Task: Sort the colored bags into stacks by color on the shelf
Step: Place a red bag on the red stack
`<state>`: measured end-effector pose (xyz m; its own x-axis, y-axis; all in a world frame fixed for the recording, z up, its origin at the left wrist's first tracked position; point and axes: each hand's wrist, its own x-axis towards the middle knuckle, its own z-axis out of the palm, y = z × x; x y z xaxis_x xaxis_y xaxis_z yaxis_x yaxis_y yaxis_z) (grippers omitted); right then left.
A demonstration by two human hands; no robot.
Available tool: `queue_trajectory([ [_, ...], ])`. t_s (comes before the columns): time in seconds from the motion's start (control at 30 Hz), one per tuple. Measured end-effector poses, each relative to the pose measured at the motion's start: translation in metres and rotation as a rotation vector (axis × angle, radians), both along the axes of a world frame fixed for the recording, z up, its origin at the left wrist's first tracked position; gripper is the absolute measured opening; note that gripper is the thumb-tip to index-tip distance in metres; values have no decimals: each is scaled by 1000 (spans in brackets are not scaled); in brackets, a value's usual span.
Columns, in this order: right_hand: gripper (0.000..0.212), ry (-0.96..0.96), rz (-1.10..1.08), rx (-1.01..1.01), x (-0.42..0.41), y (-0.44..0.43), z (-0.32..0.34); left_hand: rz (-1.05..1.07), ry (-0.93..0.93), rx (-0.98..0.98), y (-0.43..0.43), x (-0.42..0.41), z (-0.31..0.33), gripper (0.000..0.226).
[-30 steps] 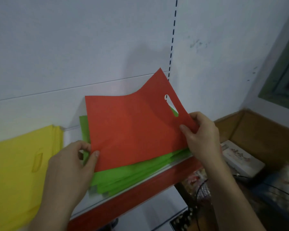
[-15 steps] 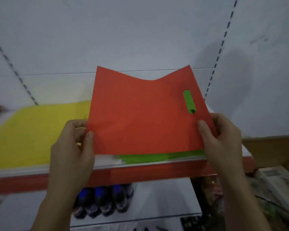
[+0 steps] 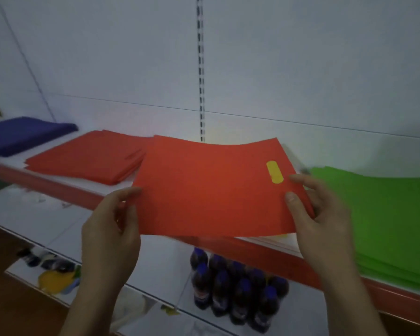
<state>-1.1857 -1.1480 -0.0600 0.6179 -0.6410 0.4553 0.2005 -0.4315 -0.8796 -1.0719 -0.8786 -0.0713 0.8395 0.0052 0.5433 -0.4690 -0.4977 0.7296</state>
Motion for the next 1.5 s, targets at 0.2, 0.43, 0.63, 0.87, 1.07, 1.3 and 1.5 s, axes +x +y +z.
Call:
queue_trajectory([
  [0.2,21,-24,-21,-41,93,97,-3,28,18,-26,98,84,2,30],
  [0.43,35,111,19,-81,186,193,-8,-50,81,-5,193,193,13,48],
  [0.63,43,247,48,-98,242,236,-12,-80,91,33,226,266,6,58],
  [0.87,68,379,106,-212,280,252,-12,-11,27,147,219,322,-8,52],
  [1.07,81,520,100,-367,306,254,-7,30,62,198,219,349,-12,51],
  [1.3,57,531,24,-459,327,271,-2,40,90,195,245,352,-17,46],
  [1.5,50,389,146,-567,392,343,3,80,107,252,315,369,-10,47],
])
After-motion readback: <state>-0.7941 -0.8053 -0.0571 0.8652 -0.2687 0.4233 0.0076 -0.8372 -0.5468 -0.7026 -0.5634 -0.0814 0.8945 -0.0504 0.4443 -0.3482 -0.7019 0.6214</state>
